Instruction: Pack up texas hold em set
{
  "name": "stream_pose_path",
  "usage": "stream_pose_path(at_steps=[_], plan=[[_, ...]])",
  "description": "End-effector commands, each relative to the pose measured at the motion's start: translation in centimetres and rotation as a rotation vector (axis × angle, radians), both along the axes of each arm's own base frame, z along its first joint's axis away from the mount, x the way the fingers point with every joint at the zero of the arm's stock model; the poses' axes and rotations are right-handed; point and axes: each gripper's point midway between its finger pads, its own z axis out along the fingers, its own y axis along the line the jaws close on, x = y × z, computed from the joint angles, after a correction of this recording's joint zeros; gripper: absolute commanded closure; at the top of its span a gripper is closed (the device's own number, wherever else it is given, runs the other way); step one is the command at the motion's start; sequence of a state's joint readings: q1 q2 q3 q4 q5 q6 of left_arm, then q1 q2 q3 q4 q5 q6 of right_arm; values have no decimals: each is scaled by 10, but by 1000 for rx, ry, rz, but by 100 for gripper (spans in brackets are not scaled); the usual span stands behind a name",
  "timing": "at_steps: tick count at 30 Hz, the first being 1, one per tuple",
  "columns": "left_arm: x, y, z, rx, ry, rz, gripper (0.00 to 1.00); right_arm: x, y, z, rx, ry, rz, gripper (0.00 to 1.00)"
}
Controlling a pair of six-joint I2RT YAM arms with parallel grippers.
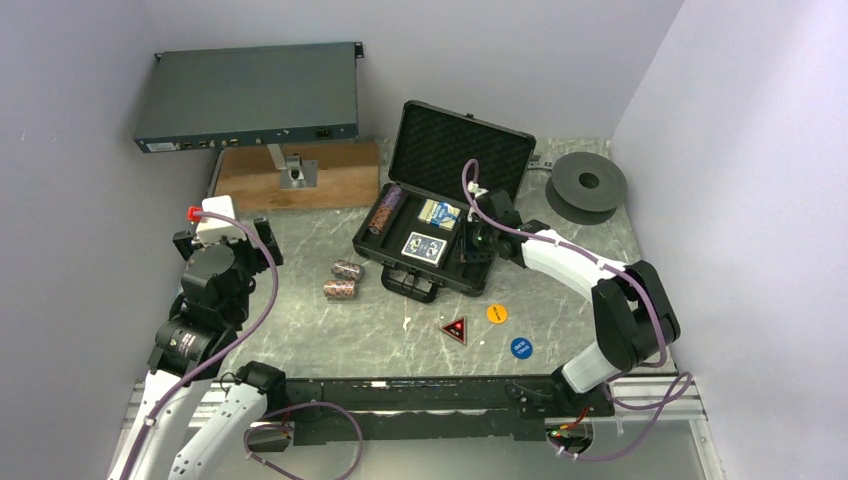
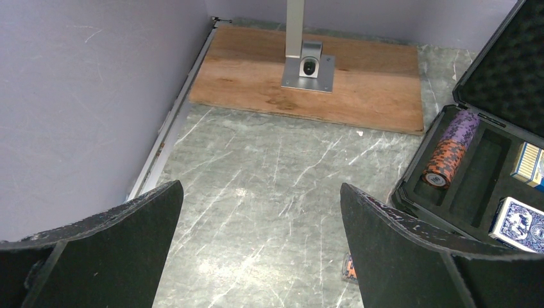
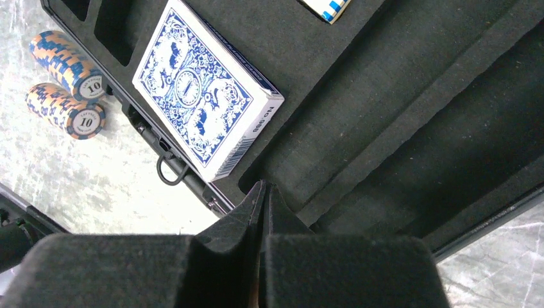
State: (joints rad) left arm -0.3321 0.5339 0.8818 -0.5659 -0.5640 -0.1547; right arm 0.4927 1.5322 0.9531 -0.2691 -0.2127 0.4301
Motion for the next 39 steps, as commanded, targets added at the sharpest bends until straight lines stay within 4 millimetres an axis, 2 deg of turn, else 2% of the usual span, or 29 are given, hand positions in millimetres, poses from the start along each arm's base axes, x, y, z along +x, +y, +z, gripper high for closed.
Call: stream_pose_path(at_steps=[1, 23, 39], plan=[[-1, 1, 18, -28, -50, 3, 0, 11, 13, 10, 45, -40, 13, 100], [-3, 1, 20, -31, -59, 2, 0, 21, 24, 7, 23, -51, 28, 100], [-3, 2, 20, -29, -60, 3, 0, 25, 40, 4, 30, -43, 50, 100]])
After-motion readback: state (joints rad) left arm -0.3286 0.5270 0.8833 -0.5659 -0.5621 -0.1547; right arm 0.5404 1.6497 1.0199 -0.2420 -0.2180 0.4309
